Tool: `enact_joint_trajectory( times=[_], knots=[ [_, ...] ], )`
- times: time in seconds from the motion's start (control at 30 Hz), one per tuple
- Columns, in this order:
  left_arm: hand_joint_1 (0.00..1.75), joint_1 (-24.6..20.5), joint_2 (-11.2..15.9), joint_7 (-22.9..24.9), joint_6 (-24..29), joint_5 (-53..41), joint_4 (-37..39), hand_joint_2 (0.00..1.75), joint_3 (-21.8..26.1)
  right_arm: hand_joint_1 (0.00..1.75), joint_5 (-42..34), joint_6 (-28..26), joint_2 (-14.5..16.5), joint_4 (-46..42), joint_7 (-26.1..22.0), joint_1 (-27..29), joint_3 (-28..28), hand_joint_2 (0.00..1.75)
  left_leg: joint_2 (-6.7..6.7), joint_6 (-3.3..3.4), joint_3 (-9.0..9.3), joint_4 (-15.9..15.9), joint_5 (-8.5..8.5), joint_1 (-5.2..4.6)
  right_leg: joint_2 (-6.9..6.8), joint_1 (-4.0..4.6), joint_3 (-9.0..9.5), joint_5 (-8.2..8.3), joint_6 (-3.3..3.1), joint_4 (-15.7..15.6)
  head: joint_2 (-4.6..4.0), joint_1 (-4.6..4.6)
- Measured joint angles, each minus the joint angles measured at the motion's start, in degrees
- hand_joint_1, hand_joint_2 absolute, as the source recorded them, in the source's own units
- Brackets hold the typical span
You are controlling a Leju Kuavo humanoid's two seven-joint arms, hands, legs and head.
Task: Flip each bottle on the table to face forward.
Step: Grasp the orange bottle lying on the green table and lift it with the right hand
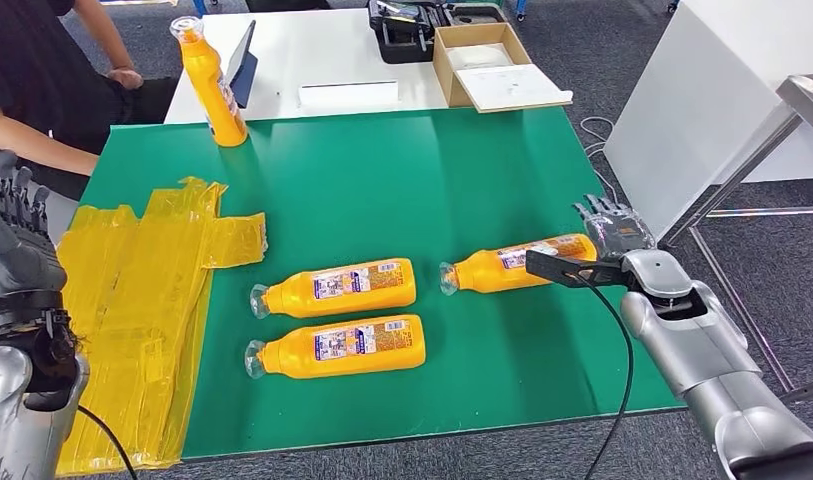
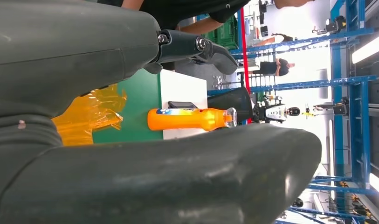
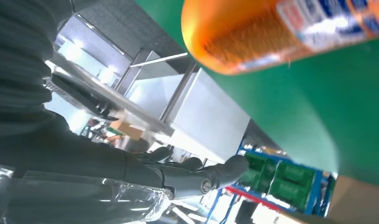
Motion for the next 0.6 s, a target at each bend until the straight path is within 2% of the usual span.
enact_joint_trajectory(
  times=[0.6],
  knots=[
    [0.0,-0.48,0.0,-0.23,-0.57,0.67,0.69,0.0,-0.86,0.0,0.81,-0.18,1.08,7.7,-2.93,1.82,1.68,1.75,0.0,0.0,-0.05,-0.01,0.0,0.01,0.0,0.03,0.0,-0.01,0.0,0.01,0.0,0.0]
  ],
)
